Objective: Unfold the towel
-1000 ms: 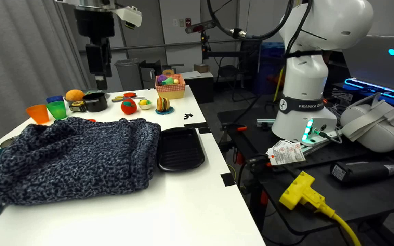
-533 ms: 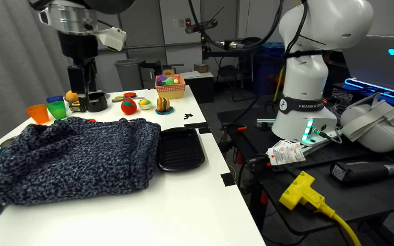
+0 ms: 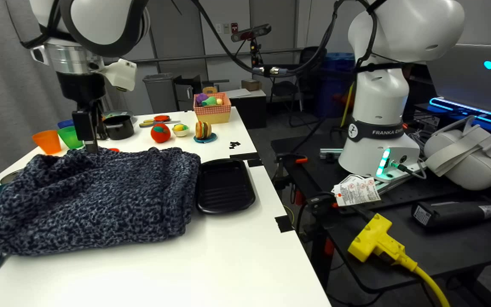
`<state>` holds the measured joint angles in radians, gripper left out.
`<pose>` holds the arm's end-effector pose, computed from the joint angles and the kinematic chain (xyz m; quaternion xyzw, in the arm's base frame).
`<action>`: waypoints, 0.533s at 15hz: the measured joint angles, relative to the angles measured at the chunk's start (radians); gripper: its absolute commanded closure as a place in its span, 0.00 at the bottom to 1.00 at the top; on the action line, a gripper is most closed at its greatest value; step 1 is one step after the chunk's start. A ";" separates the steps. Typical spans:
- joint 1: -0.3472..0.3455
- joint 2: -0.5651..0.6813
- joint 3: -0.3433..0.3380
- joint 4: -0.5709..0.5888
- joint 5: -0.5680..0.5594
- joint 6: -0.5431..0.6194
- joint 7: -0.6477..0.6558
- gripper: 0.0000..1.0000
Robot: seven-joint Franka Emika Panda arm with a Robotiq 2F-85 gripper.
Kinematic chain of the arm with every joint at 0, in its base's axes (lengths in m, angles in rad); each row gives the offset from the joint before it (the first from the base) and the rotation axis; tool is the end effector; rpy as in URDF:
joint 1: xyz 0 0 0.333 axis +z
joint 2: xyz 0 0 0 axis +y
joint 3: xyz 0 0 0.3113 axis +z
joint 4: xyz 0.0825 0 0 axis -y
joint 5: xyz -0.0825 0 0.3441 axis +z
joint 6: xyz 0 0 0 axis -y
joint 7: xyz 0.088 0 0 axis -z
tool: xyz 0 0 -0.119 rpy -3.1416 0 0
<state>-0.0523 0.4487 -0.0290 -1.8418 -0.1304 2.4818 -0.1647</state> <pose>0.6296 -0.0502 0.3130 0.9900 0.0908 0.0882 0.0621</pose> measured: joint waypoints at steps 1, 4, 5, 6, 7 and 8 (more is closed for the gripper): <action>0.000 0.021 0.002 0.020 0.000 0.000 -0.010 0.00; 0.000 0.078 0.011 0.073 0.000 -0.001 -0.033 0.00; 0.000 0.096 0.014 0.090 0.000 -0.001 -0.039 0.00; 0.000 0.113 0.016 0.108 0.000 -0.001 -0.044 0.00; 0.000 0.130 0.019 0.125 0.001 -0.001 -0.047 0.00; 0.000 0.145 0.021 0.144 0.002 -0.001 -0.047 0.00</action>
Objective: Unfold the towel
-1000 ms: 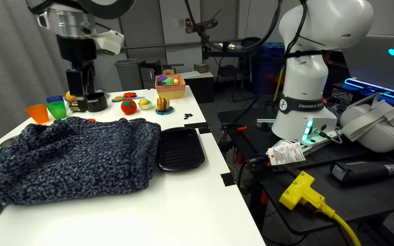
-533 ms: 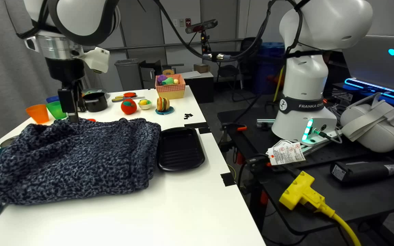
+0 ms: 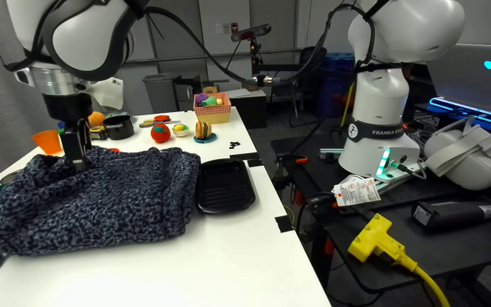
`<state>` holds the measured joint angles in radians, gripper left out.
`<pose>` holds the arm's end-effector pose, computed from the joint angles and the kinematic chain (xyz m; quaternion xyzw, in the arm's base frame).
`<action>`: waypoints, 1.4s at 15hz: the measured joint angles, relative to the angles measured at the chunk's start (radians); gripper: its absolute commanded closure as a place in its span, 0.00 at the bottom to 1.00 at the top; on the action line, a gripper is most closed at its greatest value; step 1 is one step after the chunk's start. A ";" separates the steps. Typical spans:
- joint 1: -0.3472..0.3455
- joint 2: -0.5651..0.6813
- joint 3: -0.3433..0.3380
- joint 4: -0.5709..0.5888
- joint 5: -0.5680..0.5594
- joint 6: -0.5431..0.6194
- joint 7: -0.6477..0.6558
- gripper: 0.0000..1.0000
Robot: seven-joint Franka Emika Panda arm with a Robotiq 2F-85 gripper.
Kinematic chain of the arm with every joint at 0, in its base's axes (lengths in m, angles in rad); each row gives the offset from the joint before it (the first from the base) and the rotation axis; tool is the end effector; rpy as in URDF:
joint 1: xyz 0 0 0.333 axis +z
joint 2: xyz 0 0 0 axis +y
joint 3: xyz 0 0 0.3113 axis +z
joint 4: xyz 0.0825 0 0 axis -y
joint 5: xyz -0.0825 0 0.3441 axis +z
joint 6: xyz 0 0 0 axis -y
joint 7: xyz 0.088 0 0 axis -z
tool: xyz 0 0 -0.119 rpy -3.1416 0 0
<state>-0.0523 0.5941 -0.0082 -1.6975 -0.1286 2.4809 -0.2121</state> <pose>0.6632 -0.0399 0.2794 0.9869 0.1228 0.0871 0.0586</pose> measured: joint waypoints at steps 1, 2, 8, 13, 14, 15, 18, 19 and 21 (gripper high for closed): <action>0.000 0.016 0.001 0.021 0.001 0.000 0.000 0.00; 0.000 0.031 0.001 0.043 0.004 0.000 0.000 0.00; -0.013 0.121 0.001 0.176 0.022 -0.001 0.000 0.03; -0.037 0.165 0.008 0.229 0.081 -0.011 0.000 0.47; -0.041 0.169 0.011 0.233 0.092 -0.013 0.001 0.55; -0.045 0.172 0.014 0.236 0.100 -0.014 0.001 0.64; -0.048 0.176 0.015 0.239 0.111 -0.016 0.005 0.86; -0.048 0.177 0.015 0.238 0.112 -0.016 0.007 0.92; -0.047 0.176 0.018 0.238 0.112 -0.016 0.013 1.00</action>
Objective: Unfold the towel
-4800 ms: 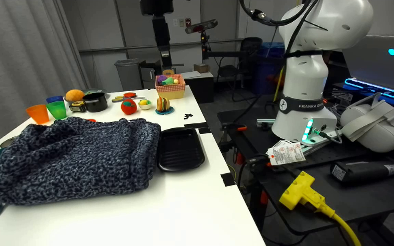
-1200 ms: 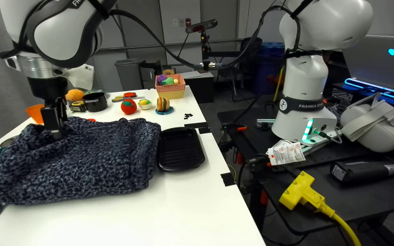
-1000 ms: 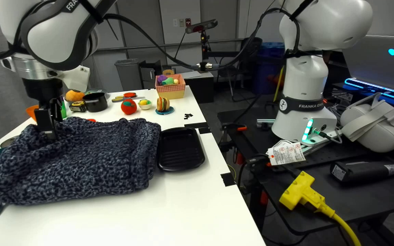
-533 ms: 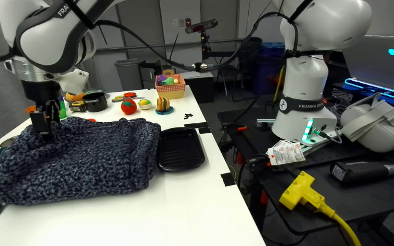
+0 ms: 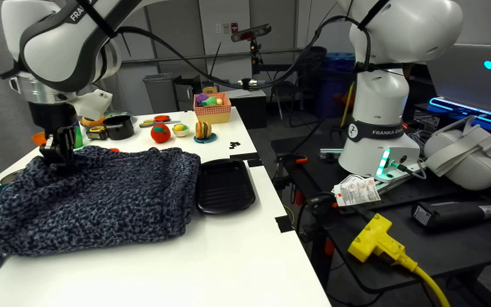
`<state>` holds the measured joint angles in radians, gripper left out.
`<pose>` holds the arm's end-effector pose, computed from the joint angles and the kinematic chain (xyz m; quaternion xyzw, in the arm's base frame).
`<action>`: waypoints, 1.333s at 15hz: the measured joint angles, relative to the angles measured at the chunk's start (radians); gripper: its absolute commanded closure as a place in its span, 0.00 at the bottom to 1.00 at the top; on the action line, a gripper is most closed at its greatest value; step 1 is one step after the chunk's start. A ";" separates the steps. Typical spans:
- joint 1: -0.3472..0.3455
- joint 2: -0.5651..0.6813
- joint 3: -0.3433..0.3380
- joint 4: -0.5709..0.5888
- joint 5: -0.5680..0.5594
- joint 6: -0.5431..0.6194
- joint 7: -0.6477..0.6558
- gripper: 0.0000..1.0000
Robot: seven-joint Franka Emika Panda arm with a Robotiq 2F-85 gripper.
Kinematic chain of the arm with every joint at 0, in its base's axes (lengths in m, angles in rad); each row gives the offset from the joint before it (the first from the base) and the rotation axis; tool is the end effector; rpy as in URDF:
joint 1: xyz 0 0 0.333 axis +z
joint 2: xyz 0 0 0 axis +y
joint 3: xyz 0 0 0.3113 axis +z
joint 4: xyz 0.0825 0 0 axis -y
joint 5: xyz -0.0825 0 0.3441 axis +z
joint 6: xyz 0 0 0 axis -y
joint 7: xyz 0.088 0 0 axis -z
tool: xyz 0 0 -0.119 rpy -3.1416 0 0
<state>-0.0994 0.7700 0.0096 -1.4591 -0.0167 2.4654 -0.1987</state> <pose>0.7090 -0.0654 0.2587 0.9913 0.0581 0.1163 0.0197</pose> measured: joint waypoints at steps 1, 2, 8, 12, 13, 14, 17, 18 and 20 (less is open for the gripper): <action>0.001 -0.002 0.003 -0.001 0.000 0.000 0.004 1.00; 0.003 -0.007 0.007 -0.002 0.000 0.001 0.007 1.00; 0.072 -0.115 0.048 -0.063 -0.001 0.004 0.014 0.99; 0.165 -0.236 0.101 -0.197 -0.001 0.005 0.033 0.99; 0.181 -0.262 0.119 -0.234 -0.001 0.005 0.034 0.99; 0.193 -0.285 0.140 -0.268 0.001 0.008 0.032 0.99; 0.203 -0.328 0.212 -0.354 0.033 0.027 0.012 0.99; 0.203 -0.336 0.233 -0.378 0.053 0.036 -0.005 0.99; 0.203 -0.345 0.270 -0.418 0.094 0.054 -0.043 0.99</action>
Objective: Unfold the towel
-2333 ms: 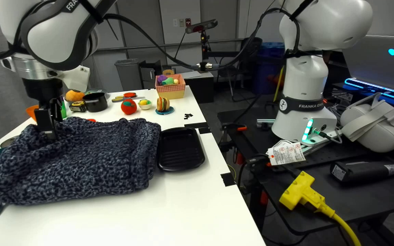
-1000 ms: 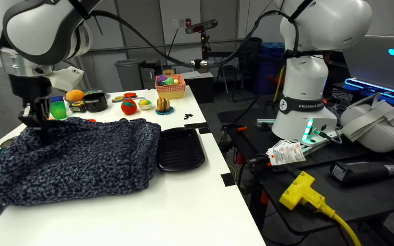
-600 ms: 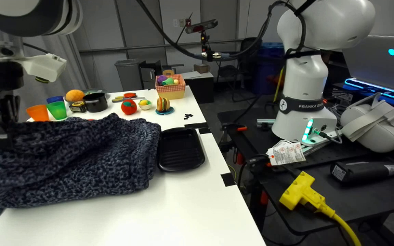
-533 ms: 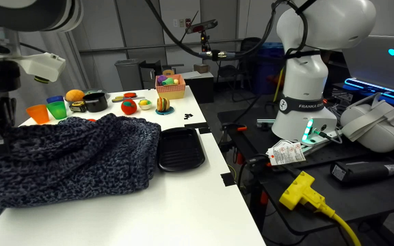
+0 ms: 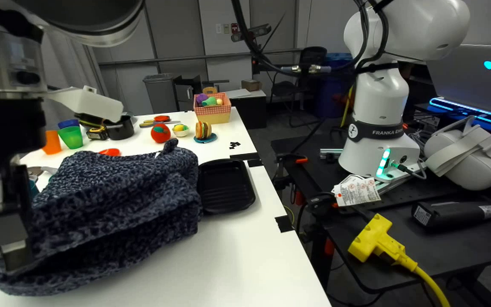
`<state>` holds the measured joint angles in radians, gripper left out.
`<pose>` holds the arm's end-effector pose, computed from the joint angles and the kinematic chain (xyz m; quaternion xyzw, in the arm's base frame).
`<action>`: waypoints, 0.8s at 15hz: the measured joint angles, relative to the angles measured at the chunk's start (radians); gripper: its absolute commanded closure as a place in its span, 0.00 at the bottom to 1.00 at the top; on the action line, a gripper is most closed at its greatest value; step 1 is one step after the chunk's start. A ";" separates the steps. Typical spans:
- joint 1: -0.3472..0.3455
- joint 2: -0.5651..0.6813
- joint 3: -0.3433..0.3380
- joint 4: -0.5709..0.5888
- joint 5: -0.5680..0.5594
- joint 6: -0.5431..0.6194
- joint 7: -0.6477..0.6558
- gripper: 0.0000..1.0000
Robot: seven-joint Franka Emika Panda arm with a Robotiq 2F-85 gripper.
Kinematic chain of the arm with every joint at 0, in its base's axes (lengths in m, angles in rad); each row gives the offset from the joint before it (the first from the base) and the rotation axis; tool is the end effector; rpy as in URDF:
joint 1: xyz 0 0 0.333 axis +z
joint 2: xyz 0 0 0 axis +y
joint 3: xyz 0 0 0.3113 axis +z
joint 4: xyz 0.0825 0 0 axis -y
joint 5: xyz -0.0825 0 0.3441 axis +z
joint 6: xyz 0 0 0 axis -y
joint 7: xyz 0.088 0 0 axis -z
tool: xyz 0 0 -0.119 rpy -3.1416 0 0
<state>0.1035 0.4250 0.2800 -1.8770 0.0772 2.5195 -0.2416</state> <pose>0.5862 0.2211 0.3263 -0.9554 -0.2595 -0.1089 0.0891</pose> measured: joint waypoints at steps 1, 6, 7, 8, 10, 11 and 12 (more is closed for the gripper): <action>0.000 -0.003 0.017 -0.018 0.022 0.012 -0.018 0.99; 0.011 0.000 0.088 -0.078 0.112 0.183 -0.028 0.99; 0.018 0.003 0.096 -0.085 0.124 0.233 -0.016 0.72; 0.028 0.007 0.102 -0.091 0.127 0.285 -0.002 0.71; 0.055 0.017 0.103 -0.103 0.123 0.369 0.021 0.57; 0.069 0.021 0.102 -0.109 0.115 0.399 0.027 0.50; 0.084 0.025 0.099 -0.115 0.102 0.420 0.035 0.42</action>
<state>0.1875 0.4496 0.3788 -1.9916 0.1795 2.9400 -0.2065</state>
